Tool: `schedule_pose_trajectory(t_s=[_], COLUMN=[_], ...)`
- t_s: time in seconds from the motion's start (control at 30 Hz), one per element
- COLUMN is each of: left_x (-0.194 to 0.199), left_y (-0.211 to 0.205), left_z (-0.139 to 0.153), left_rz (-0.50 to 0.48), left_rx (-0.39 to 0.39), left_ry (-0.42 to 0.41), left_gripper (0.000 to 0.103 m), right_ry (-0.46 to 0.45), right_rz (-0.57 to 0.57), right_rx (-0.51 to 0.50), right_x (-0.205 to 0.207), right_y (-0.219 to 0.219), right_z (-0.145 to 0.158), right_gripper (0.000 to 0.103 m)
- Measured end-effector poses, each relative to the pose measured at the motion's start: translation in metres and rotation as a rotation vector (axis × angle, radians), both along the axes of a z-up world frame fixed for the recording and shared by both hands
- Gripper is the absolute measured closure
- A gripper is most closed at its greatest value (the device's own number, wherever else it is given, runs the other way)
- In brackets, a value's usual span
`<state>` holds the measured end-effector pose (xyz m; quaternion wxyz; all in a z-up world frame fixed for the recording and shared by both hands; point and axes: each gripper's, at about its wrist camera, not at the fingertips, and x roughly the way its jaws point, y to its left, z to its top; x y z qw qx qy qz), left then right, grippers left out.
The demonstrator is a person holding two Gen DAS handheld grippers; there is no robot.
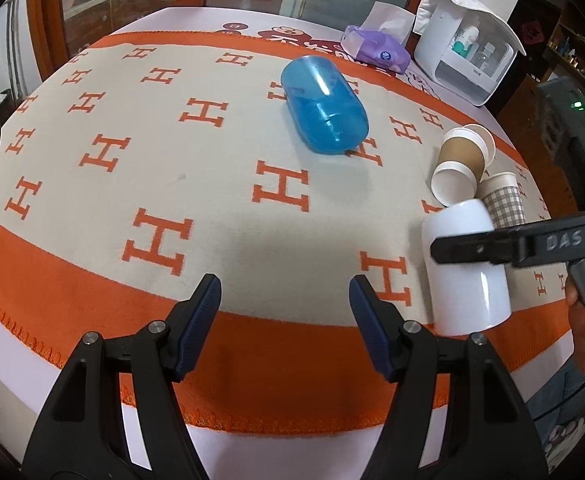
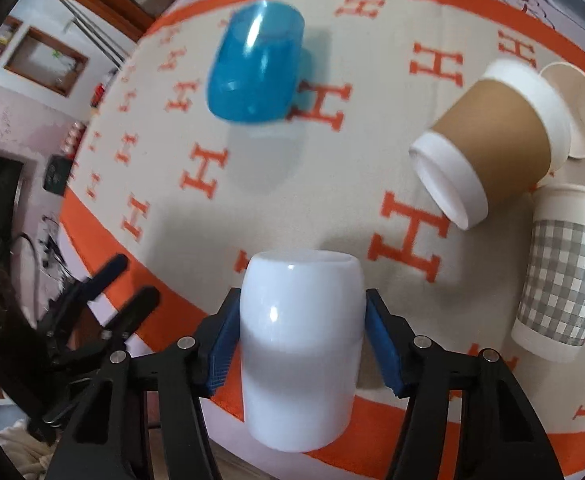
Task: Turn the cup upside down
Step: 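Turn the held white cup so its base points up, then lower the white cup upside down onto the cloth and open the right tool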
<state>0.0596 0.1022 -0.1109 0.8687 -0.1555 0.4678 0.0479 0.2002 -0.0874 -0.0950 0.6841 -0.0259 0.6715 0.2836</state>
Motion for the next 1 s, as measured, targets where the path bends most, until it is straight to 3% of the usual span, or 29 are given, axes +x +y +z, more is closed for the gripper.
schedule_pose_trajectory(t_s=[0.07, 0.3, 0.4, 0.67, 1.0], left_x=[0.0, 0.001, 0.001, -0.001, -0.002], left_y=[0.0, -0.002, -0.004, -0.009, -0.013], left_z=[0.002, 0.003, 0.001, -0.001, -0.003], left_rz=[0.004, 0.011, 0.007, -0.004, -0.016], left_rx=[0.002, 0.008, 0.01, 0.02, 0.02], left_ry=[-0.005, -0.012, -0.006, -0.005, -0.001], left_gripper=[0.039, 0.039, 0.039, 0.039, 0.039], right_ry=[-0.061, -0.447, -0.552, -0.538, -0.471], right_rz=[-0.034, -0.087, -0.115, -0.161, -0.061], right_rx=[0.047, 0.169, 0.174, 0.145, 0.017], right_x=[-0.001, -0.034, -0.052, -0.066, -0.078], right_y=[-0.004, -0.009, -0.013, -0.027, -0.018], right_z=[0.012, 0.049, 0.047, 0.046, 0.048], right_gripper=[0.043, 0.044, 0.044, 0.044, 0.044])
